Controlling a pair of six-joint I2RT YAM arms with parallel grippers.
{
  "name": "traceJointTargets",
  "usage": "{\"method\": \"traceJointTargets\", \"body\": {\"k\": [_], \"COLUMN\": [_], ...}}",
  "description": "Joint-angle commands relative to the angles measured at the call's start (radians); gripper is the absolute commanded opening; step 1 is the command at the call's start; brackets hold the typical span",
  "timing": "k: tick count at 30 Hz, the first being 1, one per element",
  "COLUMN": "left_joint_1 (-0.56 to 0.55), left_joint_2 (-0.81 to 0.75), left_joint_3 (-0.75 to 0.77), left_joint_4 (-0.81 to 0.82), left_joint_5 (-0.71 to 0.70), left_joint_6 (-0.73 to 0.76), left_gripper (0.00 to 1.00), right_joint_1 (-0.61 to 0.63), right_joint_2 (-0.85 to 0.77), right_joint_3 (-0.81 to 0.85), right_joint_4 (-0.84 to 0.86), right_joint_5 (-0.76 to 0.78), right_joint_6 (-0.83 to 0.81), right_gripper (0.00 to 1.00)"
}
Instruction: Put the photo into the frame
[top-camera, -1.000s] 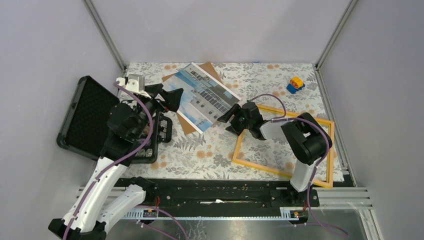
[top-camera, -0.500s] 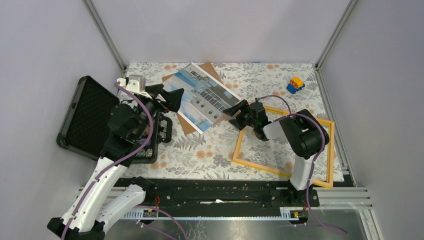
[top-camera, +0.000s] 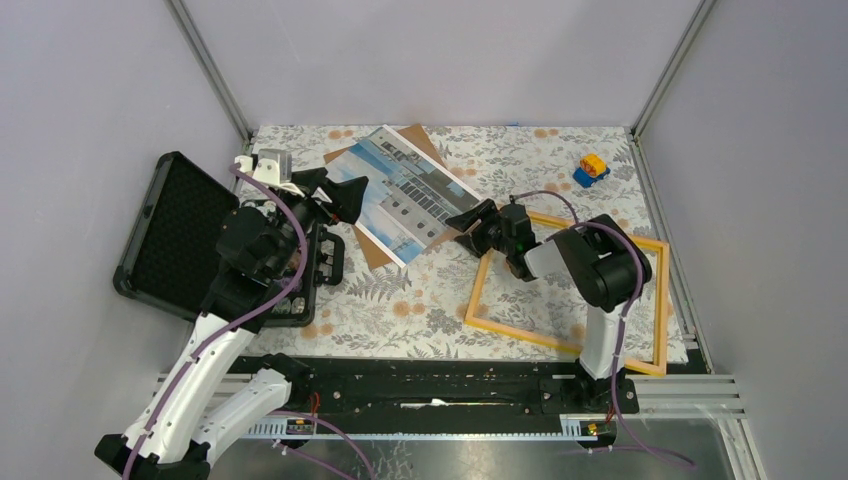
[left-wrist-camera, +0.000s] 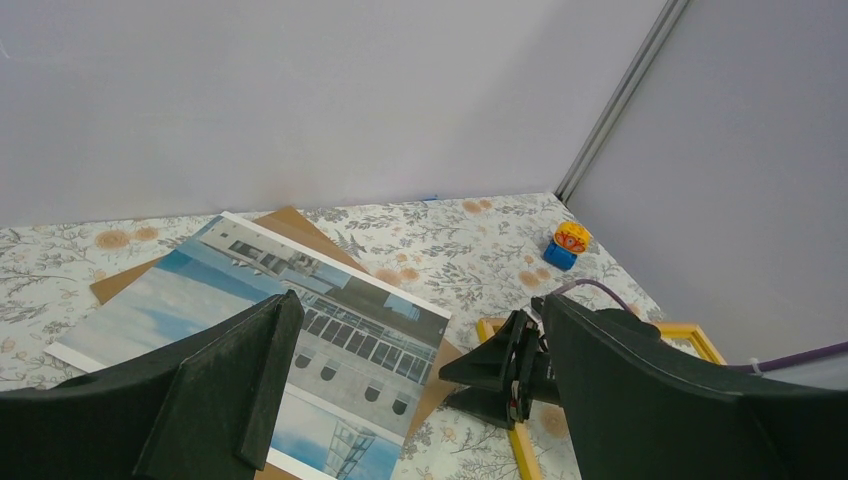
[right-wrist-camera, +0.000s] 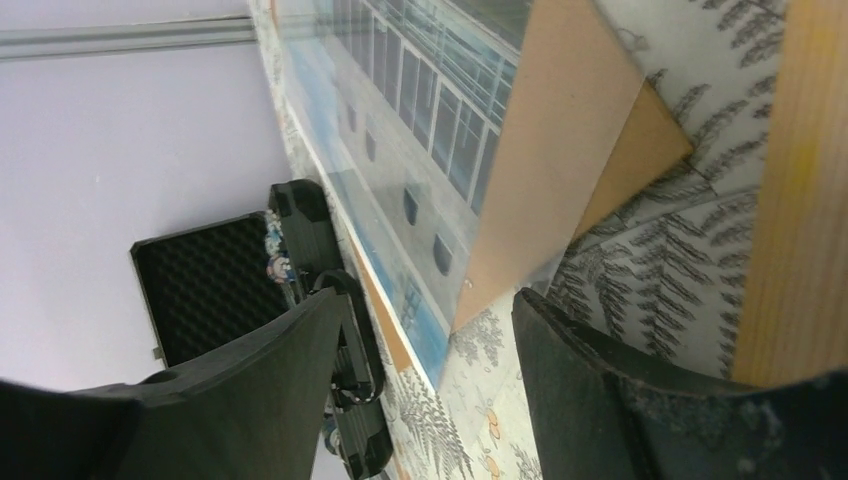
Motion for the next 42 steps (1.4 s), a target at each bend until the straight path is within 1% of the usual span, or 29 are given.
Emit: {"method": "traceJointTargets", "body": {"k": [1, 3, 5, 7, 8, 9, 10, 12, 15, 16, 20, 22, 28, 30, 33, 36, 40, 42], "left_joint_1": [-0.003, -0.003, -0.004, -0.006, -0.006, -0.008, -0.009, -0.012, -0.012, -0.012, -0.012, -0.012, -0.012, -0.013, -0.023, -0.053, -0.054, -0.054], "left_joint_2": [0.001, 0.0, -0.004, -0.006, -0.007, -0.006, -0.008, -0.009, -0.014, -0.013, -0.014, -0.012, 0.02, 0.037, 0.078, 0.155, 0.277, 0.344], "left_joint_3": [-0.001, 0.0, 0.0, -0.001, -0.002, -0.003, -0.003, -0.003, -0.003, -0.004, -0.003, -0.005, -0.01, -0.014, -0.02, 0.001, 0.014, 0.001], "left_joint_4": [0.049, 0.049, 0.049, 0.049, 0.049, 0.05, 0.051, 0.052, 0.054, 0.052, 0.053, 0.052, 0.054, 0.059, 0.063, 0.016, -0.092, -0.102], "left_joint_5": [-0.012, -0.011, -0.007, -0.01, -0.013, -0.014, -0.015, -0.012, -0.011, -0.012, -0.012, -0.014, -0.008, -0.007, -0.007, -0.009, 0.071, 0.14], "left_joint_6": [0.008, 0.007, 0.006, 0.006, 0.006, 0.007, 0.006, 0.005, 0.005, 0.005, 0.005, 0.005, -0.004, -0.013, -0.03, -0.06, -0.171, -0.219], "left_gripper": [0.99, 0.99, 0.99, 0.99, 0.99, 0.99, 0.99, 0.99, 0.99, 0.99, 0.99, 0.99, 0.99, 0.99, 0.99, 0.99, 0.99, 0.99], "right_joint_1": [0.024, 0.032, 0.019, 0.011, 0.006, -0.004, -0.027, -0.086, -0.177, -0.196, -0.217, -0.222, -0.237, -0.24, -0.249, -0.26, -0.277, -0.289], "right_joint_2": [-0.134, -0.181, -0.198, -0.226, -0.233, -0.228, -0.214, -0.181, -0.116, -0.083, 0.065, 0.129, 0.291, 0.324, 0.369, 0.405, 0.439, 0.448], "right_joint_3": [0.036, 0.075, 0.097, 0.131, 0.163, 0.211, 0.268, 0.361, 0.476, 0.538, 0.805, 0.895, 1.096, 1.138, 1.189, 1.229, 1.26, 1.26], "right_joint_4": [-0.311, -0.472, -0.53, -0.584, -0.615, -0.66, -0.723, -0.81, -0.893, -0.958, -1.175, -1.235, -1.343, -1.36, -1.373, -1.385, -1.39, -1.382], "right_joint_5": [0.139, 0.221, 0.243, 0.263, 0.274, 0.263, 0.223, 0.161, 0.015, -0.016, -0.031, -0.034, -0.096, -0.113, -0.182, -0.221, -0.278, -0.325], "right_joint_6": [-0.058, -0.122, -0.162, -0.266, -0.344, -0.426, -0.488, -0.581, -0.68, -0.716, -0.828, -0.846, -0.869, -0.894, -0.925, -0.946, -0.953, -0.947], "right_gripper": [0.74, 0.78, 0.8, 0.83, 0.88, 0.92, 0.93, 0.93, 0.94, 0.93, 0.92, 0.92, 0.9, 0.9, 0.9, 0.9, 0.89, 0.89]}}
